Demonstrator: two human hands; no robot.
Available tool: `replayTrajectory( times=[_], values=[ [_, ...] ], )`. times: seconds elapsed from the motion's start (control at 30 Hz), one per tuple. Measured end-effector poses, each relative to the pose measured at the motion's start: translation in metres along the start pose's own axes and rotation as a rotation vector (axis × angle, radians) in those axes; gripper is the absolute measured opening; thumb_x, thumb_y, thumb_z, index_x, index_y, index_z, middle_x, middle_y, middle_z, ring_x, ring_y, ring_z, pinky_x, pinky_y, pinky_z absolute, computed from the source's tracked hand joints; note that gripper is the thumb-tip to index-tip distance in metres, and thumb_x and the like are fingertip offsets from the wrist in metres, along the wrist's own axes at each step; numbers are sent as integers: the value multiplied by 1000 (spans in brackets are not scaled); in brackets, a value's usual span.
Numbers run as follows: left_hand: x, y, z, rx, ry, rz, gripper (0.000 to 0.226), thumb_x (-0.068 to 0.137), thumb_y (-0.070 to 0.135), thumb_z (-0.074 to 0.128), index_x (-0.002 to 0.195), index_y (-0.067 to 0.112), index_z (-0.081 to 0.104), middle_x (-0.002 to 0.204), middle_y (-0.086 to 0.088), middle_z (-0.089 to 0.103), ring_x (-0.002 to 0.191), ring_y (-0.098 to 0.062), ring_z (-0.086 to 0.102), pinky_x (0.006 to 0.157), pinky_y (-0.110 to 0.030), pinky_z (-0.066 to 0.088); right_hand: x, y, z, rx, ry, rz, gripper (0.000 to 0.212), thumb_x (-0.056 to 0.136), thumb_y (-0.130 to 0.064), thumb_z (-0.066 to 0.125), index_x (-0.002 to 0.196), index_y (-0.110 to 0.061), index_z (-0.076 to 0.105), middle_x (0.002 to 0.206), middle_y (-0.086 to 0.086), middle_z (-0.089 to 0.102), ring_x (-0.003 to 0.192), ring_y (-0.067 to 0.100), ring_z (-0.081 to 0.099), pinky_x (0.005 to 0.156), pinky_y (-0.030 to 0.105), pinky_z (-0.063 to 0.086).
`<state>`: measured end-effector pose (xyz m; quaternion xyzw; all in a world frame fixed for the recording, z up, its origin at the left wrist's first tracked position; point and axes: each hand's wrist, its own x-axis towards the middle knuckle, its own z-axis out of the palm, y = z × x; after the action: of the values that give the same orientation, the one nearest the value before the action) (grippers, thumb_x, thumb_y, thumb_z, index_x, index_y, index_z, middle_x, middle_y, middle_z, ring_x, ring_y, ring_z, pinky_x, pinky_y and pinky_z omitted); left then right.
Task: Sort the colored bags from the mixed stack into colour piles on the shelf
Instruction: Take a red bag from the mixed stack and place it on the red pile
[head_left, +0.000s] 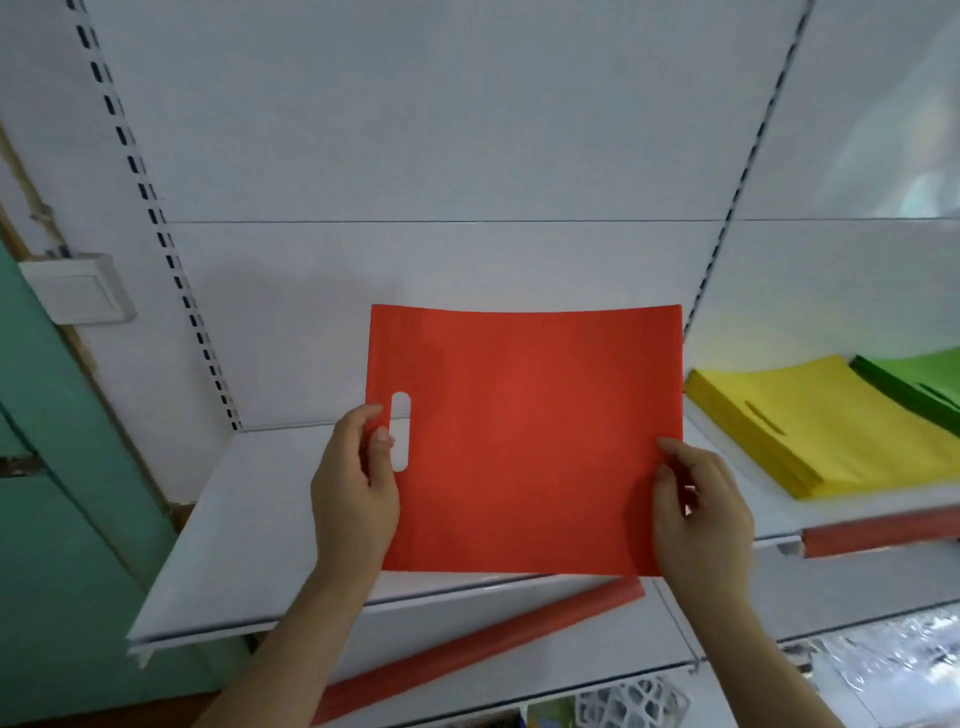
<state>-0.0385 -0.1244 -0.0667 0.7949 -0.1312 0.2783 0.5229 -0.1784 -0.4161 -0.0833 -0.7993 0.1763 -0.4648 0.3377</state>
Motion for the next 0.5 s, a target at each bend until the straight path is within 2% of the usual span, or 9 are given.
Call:
replayTrajectory(
  times=[0.03, 0.1, 0.23, 0.37, 0.43, 0.5],
  values=[
    [-5, 9, 11, -2, -9, 28, 23, 109, 27, 49, 129, 24, 60, 113, 10, 70, 100, -4, 66, 88, -22, 53, 2, 7, -13, -10, 15, -12, 31, 99, -3, 62, 123, -21, 70, 115, -7, 66, 97, 19, 66, 83, 51, 57],
    [-16, 29, 36, -18, -43, 54, 23, 110, 26, 46, 127, 22, 62, 115, 10, 69, 102, -4, 64, 89, -22, 52, 7, 22, -43, -40, 48, -39, 33, 99, -2, 62, 126, -19, 70, 116, -6, 66, 100, 20, 66, 84, 52, 56],
    [-48, 83, 98, -55, -172, 79, 31, 109, 24, 40, 133, 27, 60, 120, 17, 63, 109, 0, 62, 90, -8, 43, 13, 65, -121, -104, 89, -31, 36, 99, -16, 54, 132, -23, 67, 119, -10, 64, 101, 16, 63, 87, 38, 53],
    [-92, 144, 167, -106, -242, 108, 31, 109, 16, 46, 133, 29, 60, 126, 19, 62, 112, 16, 54, 93, -3, 38, 23, 118, -215, -201, 142, -5, 45, 97, -18, 51, 140, -25, 61, 120, -11, 60, 98, 12, 60, 84, 31, 49],
    [-116, 176, 205, -115, -286, 122, 31, 109, 18, 46, 135, 29, 60, 128, 20, 61, 112, 11, 53, 95, -9, 38, 26, 147, -263, -259, 167, 10, 46, 99, -13, 52, 142, -26, 59, 118, -11, 59, 94, 11, 58, 80, 32, 49],
    [-142, 209, 242, -130, -330, 146, 31, 110, 21, 45, 137, 30, 59, 126, 22, 59, 112, 7, 52, 92, -8, 35, 27, 174, -308, -320, 193, 33, 48, 99, -9, 53, 144, -26, 58, 118, -9, 58, 94, 12, 58, 77, 35, 49]
  ],
)
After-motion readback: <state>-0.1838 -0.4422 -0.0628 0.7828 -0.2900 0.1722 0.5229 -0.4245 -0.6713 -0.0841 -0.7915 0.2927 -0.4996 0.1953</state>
